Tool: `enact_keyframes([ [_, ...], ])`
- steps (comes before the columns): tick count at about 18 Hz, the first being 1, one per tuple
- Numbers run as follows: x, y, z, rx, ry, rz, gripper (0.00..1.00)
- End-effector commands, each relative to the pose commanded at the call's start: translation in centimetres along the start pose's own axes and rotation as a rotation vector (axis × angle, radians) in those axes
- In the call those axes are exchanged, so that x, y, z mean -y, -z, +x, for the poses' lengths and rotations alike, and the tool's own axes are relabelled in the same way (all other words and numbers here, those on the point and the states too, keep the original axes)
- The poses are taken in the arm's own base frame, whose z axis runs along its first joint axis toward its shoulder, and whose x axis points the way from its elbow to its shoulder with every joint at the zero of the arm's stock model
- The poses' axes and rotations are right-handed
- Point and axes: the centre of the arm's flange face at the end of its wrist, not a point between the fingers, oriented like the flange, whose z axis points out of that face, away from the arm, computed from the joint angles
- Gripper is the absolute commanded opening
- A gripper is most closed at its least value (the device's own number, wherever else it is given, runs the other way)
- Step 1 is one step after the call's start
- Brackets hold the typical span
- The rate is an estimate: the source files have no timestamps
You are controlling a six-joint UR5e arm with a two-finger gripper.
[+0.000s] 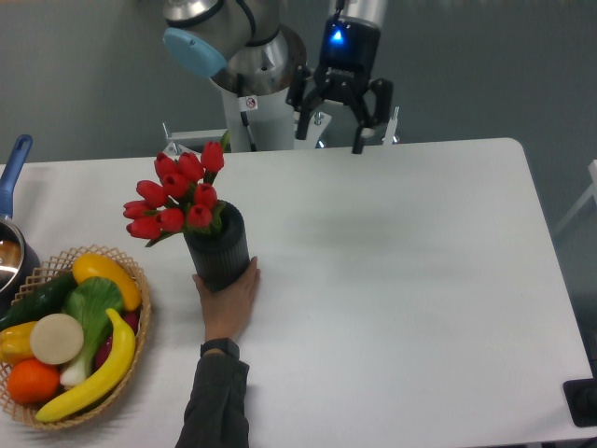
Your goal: Insert the flowers into the vase
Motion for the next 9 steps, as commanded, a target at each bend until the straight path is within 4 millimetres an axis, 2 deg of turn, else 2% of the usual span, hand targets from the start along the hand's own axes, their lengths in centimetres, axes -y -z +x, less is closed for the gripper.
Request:
enact_keyframes([
  [4,1.8,1.4,-4.0,-0.066,0.027,-0.127,1.0],
  [9,4.5,-0.8,-6.8,-0.187,-0.001,-0.25,1.0],
])
